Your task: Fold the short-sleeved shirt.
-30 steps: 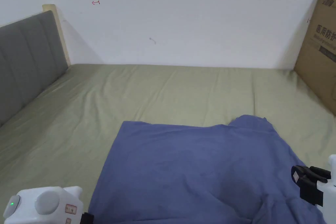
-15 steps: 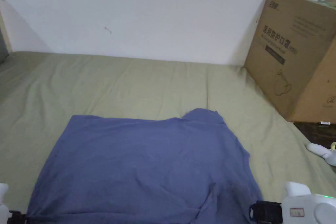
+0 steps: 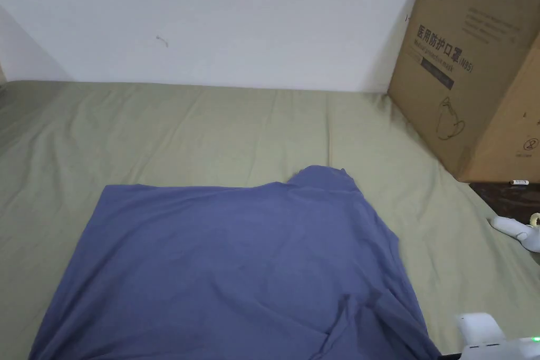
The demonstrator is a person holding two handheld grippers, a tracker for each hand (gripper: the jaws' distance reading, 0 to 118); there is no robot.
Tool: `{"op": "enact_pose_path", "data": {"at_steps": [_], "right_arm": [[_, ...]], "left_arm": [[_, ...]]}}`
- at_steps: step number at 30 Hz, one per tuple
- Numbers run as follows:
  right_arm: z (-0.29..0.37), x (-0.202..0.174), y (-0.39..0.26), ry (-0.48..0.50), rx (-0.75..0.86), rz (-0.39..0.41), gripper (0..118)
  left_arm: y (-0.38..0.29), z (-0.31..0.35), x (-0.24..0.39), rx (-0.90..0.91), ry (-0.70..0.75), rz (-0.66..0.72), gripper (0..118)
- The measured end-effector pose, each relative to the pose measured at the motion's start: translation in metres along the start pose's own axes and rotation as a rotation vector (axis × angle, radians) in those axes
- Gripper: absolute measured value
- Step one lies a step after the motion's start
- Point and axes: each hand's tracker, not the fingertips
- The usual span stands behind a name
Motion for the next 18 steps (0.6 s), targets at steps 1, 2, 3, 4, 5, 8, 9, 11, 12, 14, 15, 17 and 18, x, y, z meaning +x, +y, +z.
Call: {"op": "enact_pose_path", "data": {"at_steps": [1, 2, 3, 4, 5, 8, 9, 11, 12, 14, 15, 17, 18], "right_arm": [[0.006, 0.002, -0.002, 0.006, 0.001, -0.004, 7], [0.011, 0.003, -0.004, 0.01, 0.007, -0.009, 7], [0.018, 0.005, -0.006, 0.019, 0.019, -0.02, 7], [0.025, 0.006, -0.007, 0.026, 0.029, -0.03, 7], [0.033, 0.007, -0.007, 0.035, 0.045, -0.047, 7], [0.054, 0.004, 0.004, 0.072, 0.1, -0.079, 7], [0.059, 0.004, 0.014, 0.07, 0.116, -0.077, 7], [0.061, 0.003, 0.04, 0.072, 0.135, -0.071, 7], [0.057, 0.005, 0.056, 0.078, 0.145, -0.068, 7], [0.047, 0.0, 0.093, 0.085, 0.156, -0.077, 7], [0.036, 0.001, 0.114, 0.089, 0.158, -0.086, 7], [0.007, 0.006, 0.15, 0.08, 0.144, -0.125, 7], [-0.008, 0.009, 0.166, 0.079, 0.138, -0.146, 7]], "left_arm": [[0.0, 0.004, -0.001, -0.001, -0.007, 0.0, 3], [0.0, 0.008, 0.0, -0.003, -0.011, -0.003, 3], [0.0, 0.012, 0.002, -0.006, -0.013, -0.008, 3], [0.0, 0.016, 0.003, -0.008, -0.017, -0.012, 3], [0.001, 0.02, 0.002, -0.008, -0.02, -0.012, 3], [0.013, 0.03, 0.002, 0.016, -0.046, 0.007, 3], [0.024, 0.032, 0.001, 0.037, -0.061, 0.019, 3], [0.049, 0.031, 0.0, 0.071, -0.092, 0.039, 3], [0.066, 0.024, 0.001, 0.082, -0.103, 0.046, 3], [0.098, 0.005, 0.002, 0.075, -0.103, 0.051, 3], [0.113, -0.007, 0.004, 0.073, -0.098, 0.057, 3], [0.14, -0.033, 0.008, 0.066, -0.096, 0.067, 3], [0.151, -0.047, 0.01, 0.061, -0.093, 0.068, 3]]}}
